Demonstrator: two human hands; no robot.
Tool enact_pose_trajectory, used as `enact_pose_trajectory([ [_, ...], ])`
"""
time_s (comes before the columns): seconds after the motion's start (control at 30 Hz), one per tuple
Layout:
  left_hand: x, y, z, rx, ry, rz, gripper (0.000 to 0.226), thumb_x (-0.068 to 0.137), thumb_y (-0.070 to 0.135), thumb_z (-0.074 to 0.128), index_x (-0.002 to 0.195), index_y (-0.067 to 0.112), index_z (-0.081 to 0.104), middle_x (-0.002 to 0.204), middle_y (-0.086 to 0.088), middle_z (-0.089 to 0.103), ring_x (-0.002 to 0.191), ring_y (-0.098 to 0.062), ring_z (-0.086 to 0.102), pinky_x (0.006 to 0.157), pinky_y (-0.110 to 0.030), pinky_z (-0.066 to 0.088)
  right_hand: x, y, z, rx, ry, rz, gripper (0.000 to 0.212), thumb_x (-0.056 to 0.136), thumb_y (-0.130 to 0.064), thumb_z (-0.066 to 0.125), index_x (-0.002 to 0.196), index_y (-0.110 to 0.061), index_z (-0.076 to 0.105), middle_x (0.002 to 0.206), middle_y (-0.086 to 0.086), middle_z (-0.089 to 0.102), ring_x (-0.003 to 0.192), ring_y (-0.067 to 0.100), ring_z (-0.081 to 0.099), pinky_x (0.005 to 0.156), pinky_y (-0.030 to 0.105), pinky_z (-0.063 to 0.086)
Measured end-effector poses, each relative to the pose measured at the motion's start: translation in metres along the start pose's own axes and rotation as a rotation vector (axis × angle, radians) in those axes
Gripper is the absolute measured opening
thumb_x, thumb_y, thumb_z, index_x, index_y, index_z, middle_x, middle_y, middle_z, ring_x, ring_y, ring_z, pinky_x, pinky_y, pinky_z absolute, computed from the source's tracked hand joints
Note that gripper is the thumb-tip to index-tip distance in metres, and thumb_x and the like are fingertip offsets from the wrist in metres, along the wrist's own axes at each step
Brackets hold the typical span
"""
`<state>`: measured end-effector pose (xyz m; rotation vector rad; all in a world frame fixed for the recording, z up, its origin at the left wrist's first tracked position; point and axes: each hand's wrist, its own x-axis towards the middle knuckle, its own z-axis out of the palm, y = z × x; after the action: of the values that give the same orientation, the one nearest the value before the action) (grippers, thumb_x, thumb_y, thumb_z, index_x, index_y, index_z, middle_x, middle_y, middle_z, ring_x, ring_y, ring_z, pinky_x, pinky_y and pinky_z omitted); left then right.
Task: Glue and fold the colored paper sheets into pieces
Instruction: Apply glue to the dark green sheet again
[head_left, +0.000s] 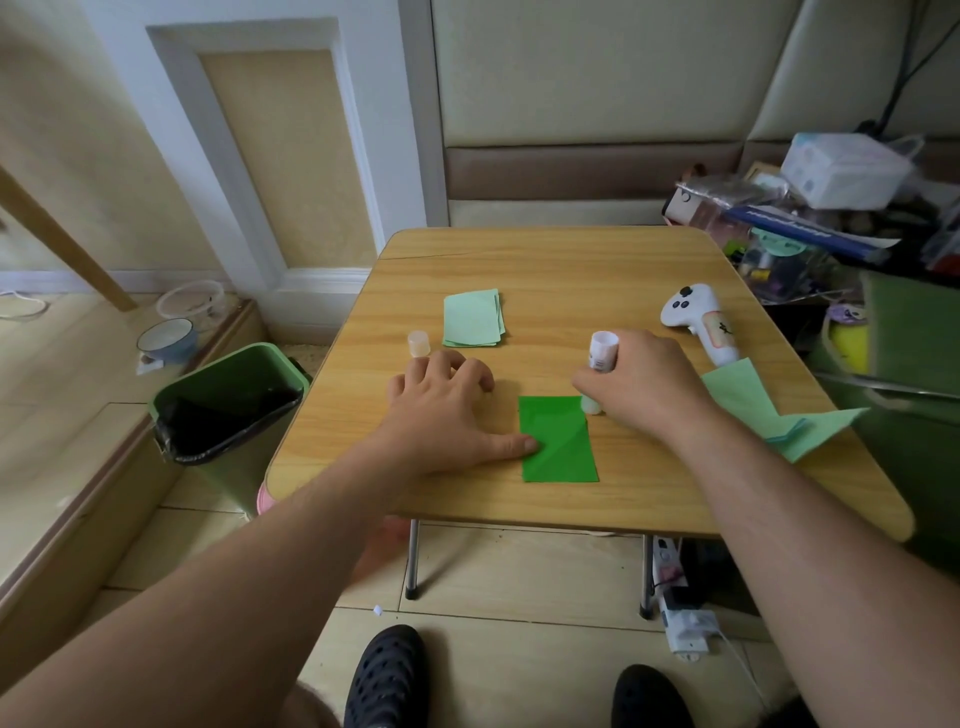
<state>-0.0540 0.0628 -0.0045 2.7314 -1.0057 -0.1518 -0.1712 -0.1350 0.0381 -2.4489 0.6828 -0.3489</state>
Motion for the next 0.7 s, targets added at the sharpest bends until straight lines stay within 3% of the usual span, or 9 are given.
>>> enact_pose_trajectory([
  [0.13, 0.0, 0.0, 0.0, -0.006, -0.007, -0.003, 0.086, 0.057, 0.101, 0.053, 0.122, 0.046, 0.042, 0.147, 0.006, 0.032, 0.141, -0.027, 0.027, 0.113, -0.048, 0.022, 0.0, 0.001, 0.0, 0.118, 0.04, 0.0, 0.021, 0.083, -0.031, 0.066, 0.074, -0.013, 0.061, 0.068, 0.003, 0.066, 0.067, 0.023, 0.059, 0.058, 0.032, 0.043],
  [0.27, -0.001, 0.001, 0.001, -0.001, 0.012, -0.007, 0.085, 0.058, 0.1, 0.054, 0.122, 0.045, 0.043, 0.145, 0.006, 0.033, 0.139, -0.026, 0.028, 0.112, -0.046, 0.023, -0.007, -0.012, 0.008, 0.289, -0.064, -0.018, 0.022, 0.088, -0.041, 0.074, 0.082, -0.021, 0.067, 0.077, -0.007, 0.069, 0.069, 0.01, 0.058, 0.059, 0.028, 0.042],
  [0.43, -0.001, 0.0, 0.002, -0.005, 0.027, -0.004, 0.086, 0.056, 0.101, 0.051, 0.12, 0.045, 0.044, 0.143, 0.006, 0.035, 0.137, -0.026, 0.03, 0.11, -0.045, 0.024, -0.012, -0.017, 0.023, 0.252, -0.141, -0.037, 0.025, 0.086, -0.05, 0.079, 0.084, -0.027, 0.071, 0.081, -0.011, 0.071, 0.076, 0.006, 0.064, 0.06, 0.027, 0.041],
  [0.7, -0.001, 0.001, 0.0, -0.013, 0.006, -0.002, 0.086, 0.057, 0.101, 0.053, 0.122, 0.046, 0.043, 0.144, 0.007, 0.033, 0.138, -0.026, 0.029, 0.112, -0.046, 0.022, -0.01, 0.0, 0.002, 0.11, -0.07, -0.007, 0.019, 0.084, -0.032, 0.073, 0.076, -0.018, 0.063, 0.069, -0.002, 0.066, 0.063, 0.014, 0.055, 0.056, 0.03, 0.041],
])
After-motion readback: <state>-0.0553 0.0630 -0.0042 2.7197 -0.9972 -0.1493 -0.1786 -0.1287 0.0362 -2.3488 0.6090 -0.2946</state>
